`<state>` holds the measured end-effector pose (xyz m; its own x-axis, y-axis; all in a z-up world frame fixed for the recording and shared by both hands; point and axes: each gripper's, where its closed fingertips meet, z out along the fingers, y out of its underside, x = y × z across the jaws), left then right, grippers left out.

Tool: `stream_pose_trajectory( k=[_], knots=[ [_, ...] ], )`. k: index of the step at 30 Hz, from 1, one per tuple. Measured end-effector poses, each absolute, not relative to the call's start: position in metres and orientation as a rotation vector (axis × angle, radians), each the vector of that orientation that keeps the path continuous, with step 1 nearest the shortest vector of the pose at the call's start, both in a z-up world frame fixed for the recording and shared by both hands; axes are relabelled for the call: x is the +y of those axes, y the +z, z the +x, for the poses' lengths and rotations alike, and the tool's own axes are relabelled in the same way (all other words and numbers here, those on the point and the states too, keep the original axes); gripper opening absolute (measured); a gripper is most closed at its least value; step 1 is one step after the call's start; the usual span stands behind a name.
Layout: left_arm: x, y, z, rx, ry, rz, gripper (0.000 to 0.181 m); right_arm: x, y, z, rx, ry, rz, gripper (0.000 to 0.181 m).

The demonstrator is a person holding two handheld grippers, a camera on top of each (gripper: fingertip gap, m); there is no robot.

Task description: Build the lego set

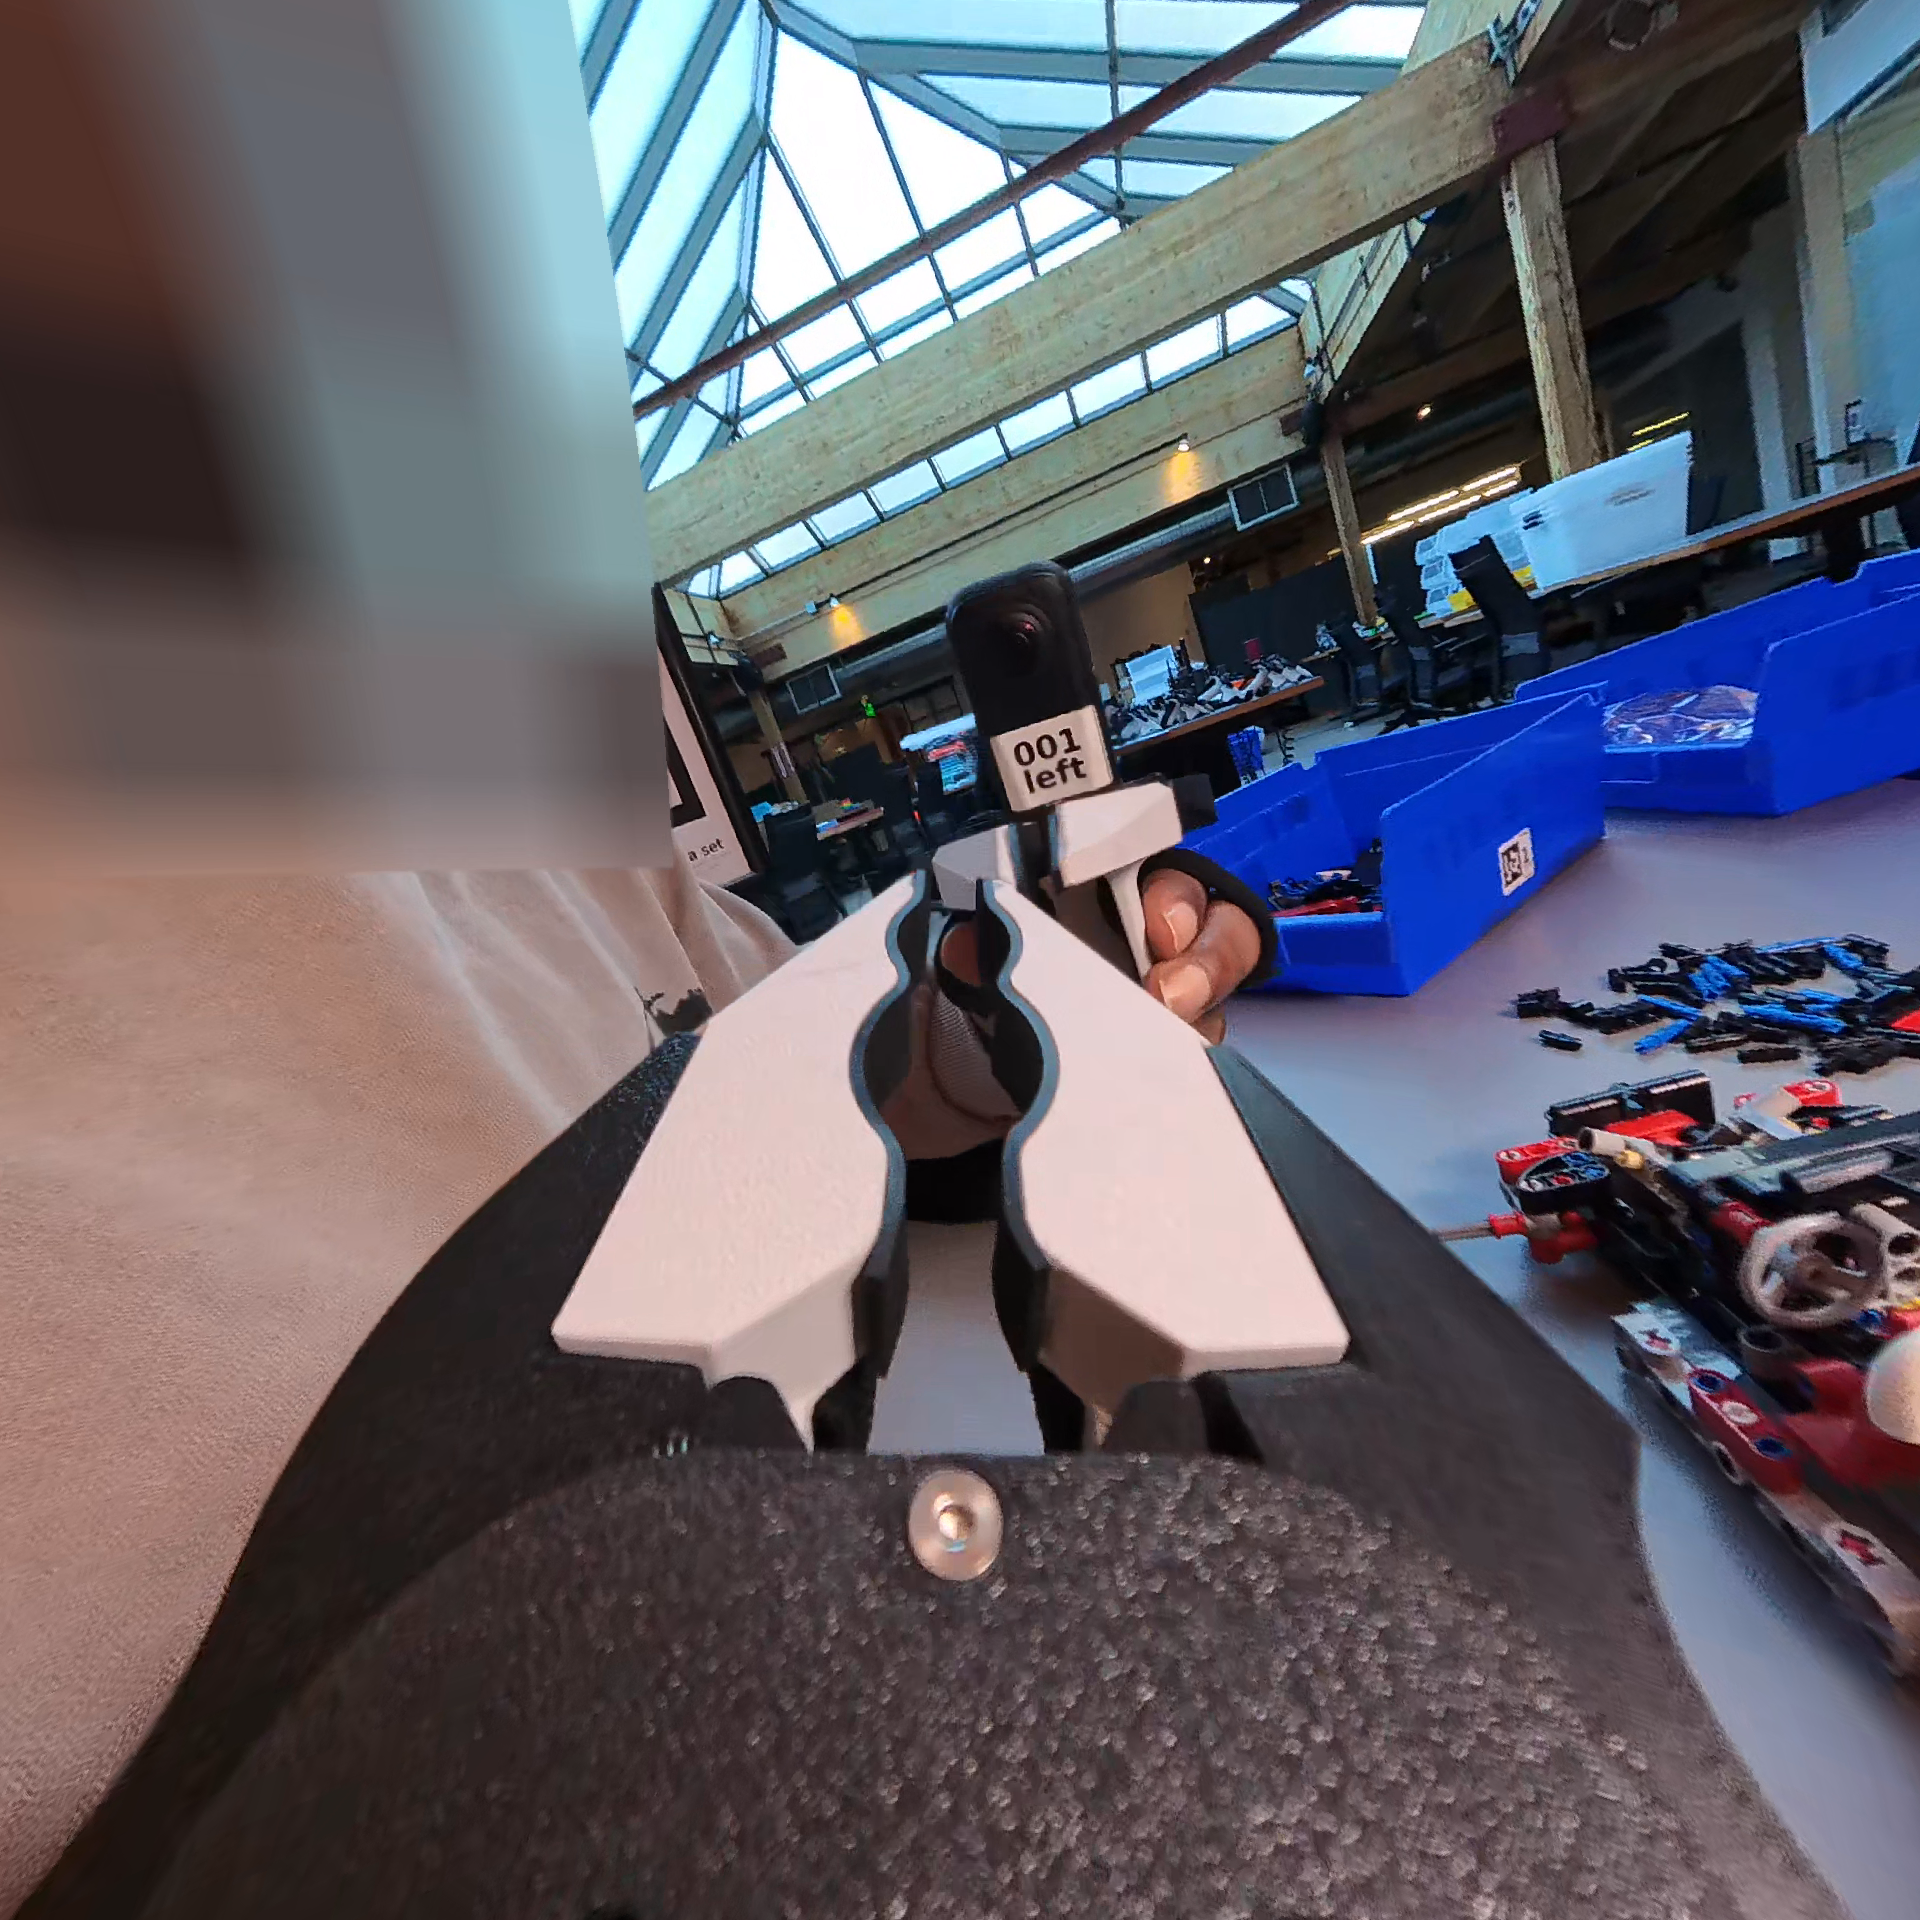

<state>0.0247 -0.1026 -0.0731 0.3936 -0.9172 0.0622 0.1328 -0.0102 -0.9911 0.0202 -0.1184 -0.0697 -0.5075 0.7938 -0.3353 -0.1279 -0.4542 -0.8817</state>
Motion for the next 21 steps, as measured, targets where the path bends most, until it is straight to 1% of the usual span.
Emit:
stream_pose_trajectory(
  k=[10, 21],
  knots=[
    [-0.102, -0.077, 0.023, 0.799, -1.028, -1.330, 0.008, -0.112, -0.075, 0.018, -1.145, 1.900, -1.053, 0.006],
    [-0.105, -0.087, 0.025, 0.854, -1.008, -1.357, 0.006, -0.115, -0.082, 0.017, -1.212, 1.748, -1.037, 0.004]
  ],
)
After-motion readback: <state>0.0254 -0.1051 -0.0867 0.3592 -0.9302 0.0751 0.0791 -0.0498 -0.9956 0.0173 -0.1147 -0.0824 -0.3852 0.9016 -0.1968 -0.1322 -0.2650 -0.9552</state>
